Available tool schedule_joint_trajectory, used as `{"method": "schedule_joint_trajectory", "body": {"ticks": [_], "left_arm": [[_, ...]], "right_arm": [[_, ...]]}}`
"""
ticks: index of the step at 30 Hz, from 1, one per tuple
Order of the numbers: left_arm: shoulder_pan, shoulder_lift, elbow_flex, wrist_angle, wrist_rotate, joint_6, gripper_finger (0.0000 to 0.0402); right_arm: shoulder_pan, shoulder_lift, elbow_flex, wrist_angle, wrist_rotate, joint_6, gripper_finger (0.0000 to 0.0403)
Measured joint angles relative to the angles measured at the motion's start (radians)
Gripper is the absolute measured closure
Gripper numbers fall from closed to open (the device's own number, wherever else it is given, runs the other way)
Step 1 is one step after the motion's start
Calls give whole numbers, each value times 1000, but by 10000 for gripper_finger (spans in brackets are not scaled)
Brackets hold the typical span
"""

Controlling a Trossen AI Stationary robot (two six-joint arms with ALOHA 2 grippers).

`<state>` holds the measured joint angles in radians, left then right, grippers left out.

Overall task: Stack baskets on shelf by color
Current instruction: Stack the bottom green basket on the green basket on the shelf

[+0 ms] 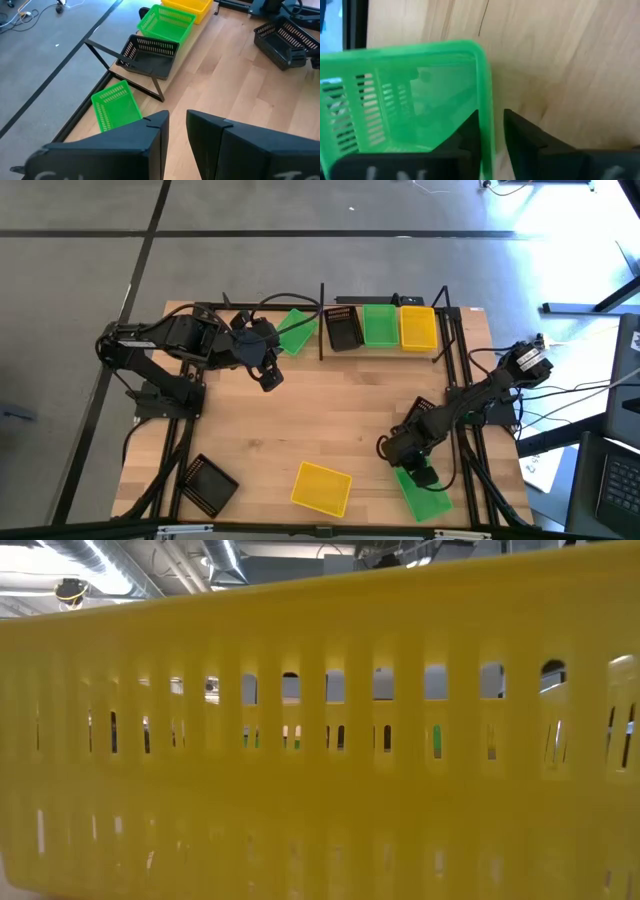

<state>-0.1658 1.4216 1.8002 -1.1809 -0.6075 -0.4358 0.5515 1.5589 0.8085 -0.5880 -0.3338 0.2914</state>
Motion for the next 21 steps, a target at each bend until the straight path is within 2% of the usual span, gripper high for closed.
{"method": "schedule_joint_trajectory", "body": {"ticks": [4,7,12,21], "left_arm": [[0,0,0,0,0,0,343],[0,0,0,0,0,0,343],[0,0,0,0,4,1,343],[-1,0,0,-1,47,1,343]], "right_arm": [[-7,2,0,25,-1,70,390],[-21,2,8,31,0,144,397],[-55,2,86,-10,-5,179,400],[-142,2,329,-377,82,176,401]]}}
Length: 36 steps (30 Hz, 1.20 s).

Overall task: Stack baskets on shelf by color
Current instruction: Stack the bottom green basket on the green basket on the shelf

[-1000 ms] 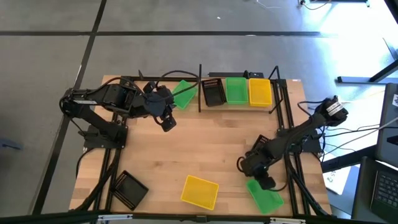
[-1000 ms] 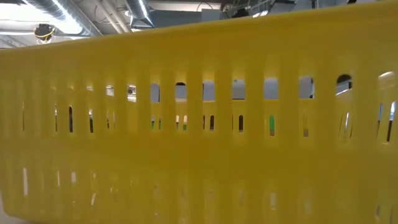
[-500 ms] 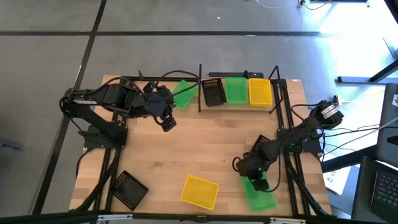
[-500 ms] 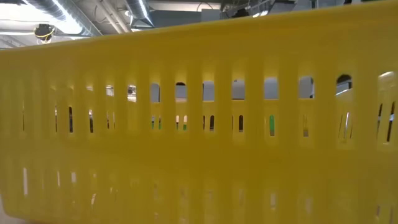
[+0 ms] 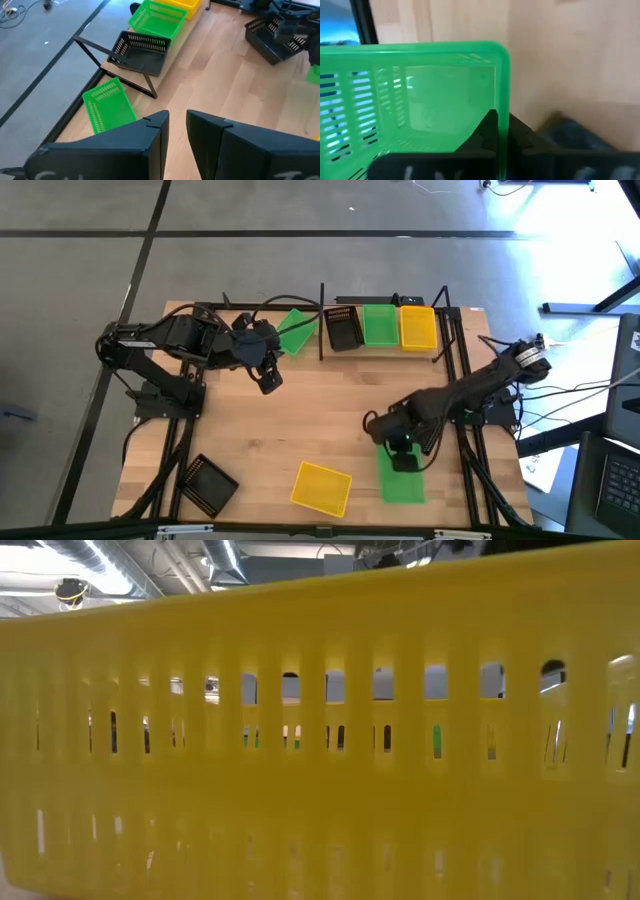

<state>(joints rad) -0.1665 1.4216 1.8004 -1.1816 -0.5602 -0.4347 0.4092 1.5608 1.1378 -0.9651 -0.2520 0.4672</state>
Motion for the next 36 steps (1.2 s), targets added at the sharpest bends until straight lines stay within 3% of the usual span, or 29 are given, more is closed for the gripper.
{"method": "schedule_joint_trajectory", "body": {"ticks": [10,18,25,30,36], "left_arm": [[-1,0,0,-46,-5,34,343],[-4,0,0,-45,-5,115,343],[31,0,0,-34,-5,105,343],[112,0,0,-13,-5,104,343],[223,13,1,23,-5,105,343]], "right_arm": [[-146,0,302,-389,344,73,402],[-399,-1,457,-546,538,-210,403],[-707,-1,501,-415,555,-647,403],[-905,-1,502,-246,485,-924,403],[-1060,36,504,-128,425,-1147,403]]}}
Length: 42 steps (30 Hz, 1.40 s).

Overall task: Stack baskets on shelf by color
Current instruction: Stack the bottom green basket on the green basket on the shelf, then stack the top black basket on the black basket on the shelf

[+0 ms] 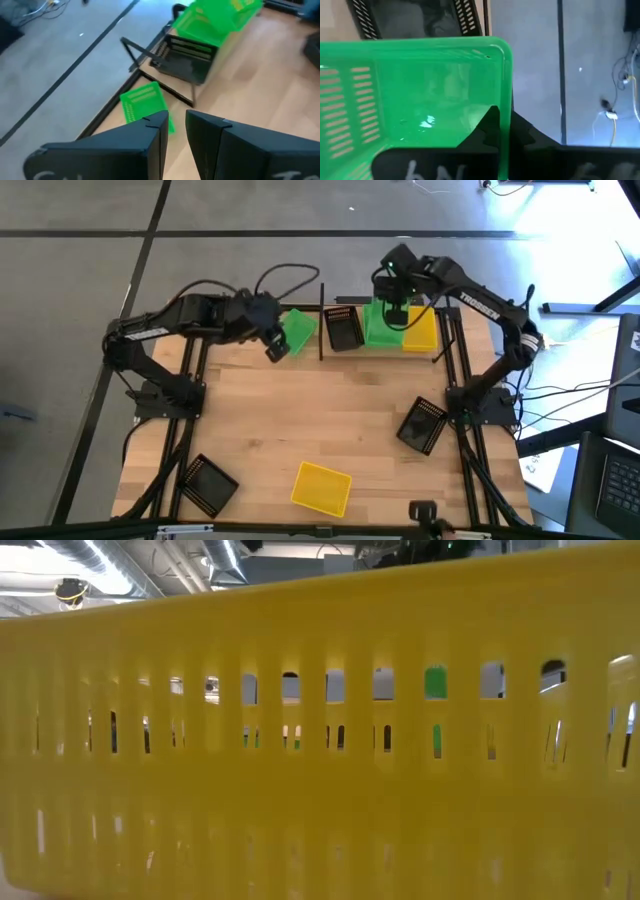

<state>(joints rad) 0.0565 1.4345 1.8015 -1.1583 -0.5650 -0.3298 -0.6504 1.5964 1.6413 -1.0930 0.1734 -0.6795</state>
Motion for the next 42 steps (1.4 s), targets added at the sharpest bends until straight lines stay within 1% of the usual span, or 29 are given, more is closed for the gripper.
{"method": "schedule_joint_trajectory", "body": {"ticks": [3,4,10,14,17,22,28,31,33,35,37,40,42], "left_arm": [[48,11,-1,-1,1,0,343],[59,15,0,2,0,0,343],[117,62,0,8,16,0,343],[145,88,-1,9,66,0,343],[156,99,-2,10,72,0,343],[166,100,-2,12,72,0,343],[166,100,-2,13,72,1,343],[166,100,-2,13,72,2,343],[166,100,-2,13,72,3,343],[166,99,-2,13,72,3,343],[166,99,-2,13,71,3,343],[175,99,-2,5,70,1,343],[182,99,-2,-9,70,-6,343]], "right_arm": [[-48,39,0,9,-81,-62,403],[-59,55,0,12,-92,-78,403],[-92,143,0,37,-88,-155,403],[-97,172,0,44,-89,-195,403],[-97,183,0,50,-80,-205,401],[-97,189,0,45,-62,-240,381],[-97,189,-1,53,-45,-245,341],[-85,189,-1,60,-6,-246,322],[-73,189,-1,64,45,-247,313],[-59,189,-1,66,105,-246,310],[-44,181,-2,65,128,-238,310],[-19,144,-2,65,102,-179,314],[3,108,-2,63,83,-107,317]]}}
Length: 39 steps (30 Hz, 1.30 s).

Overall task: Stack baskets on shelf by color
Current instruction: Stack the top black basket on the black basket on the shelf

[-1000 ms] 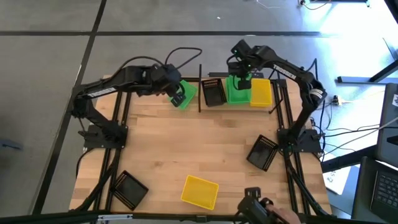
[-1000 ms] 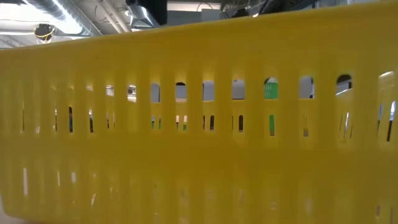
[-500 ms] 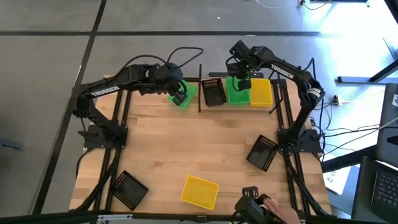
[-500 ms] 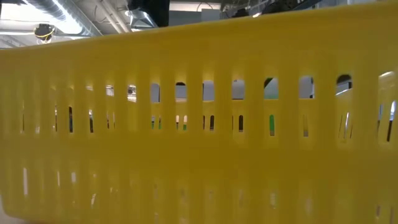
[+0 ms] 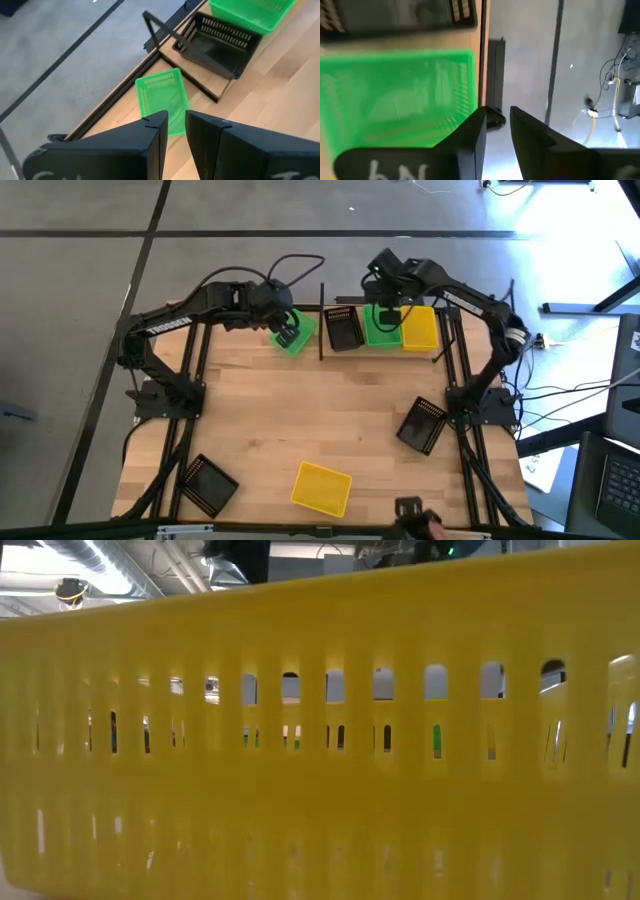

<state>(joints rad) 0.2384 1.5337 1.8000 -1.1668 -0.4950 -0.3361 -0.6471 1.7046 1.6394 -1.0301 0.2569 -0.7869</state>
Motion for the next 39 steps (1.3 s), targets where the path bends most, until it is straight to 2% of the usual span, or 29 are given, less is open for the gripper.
{"method": "schedule_joint_trajectory", "body": {"ticks": [5,11,17,20,25,30,35,37,39], "left_arm": [[13,0,0,-6,0,-2,343],[13,0,0,-8,0,5,343],[13,0,0,-8,1,15,343],[12,0,0,-8,39,15,343],[1,0,0,-7,61,21,343],[-20,0,0,-3,61,33,343],[-28,0,0,-3,64,33,343],[-35,0,0,-3,63,33,343],[-40,0,0,-3,64,33,343]], "right_arm": [[63,-131,0,-54,-95,184,322],[141,-270,1,-202,-297,407,323],[223,-336,2,-464,-384,720,322],[266,-342,-9,-548,-399,870,322],[311,-355,-92,-539,-464,1089,322],[349,-359,-237,-543,-494,1212,322],[372,-358,-378,-536,-537,1481,322],[385,-359,-426,-536,-531,1494,322],[398,-360,-466,-536,-499,1421,322]]}}
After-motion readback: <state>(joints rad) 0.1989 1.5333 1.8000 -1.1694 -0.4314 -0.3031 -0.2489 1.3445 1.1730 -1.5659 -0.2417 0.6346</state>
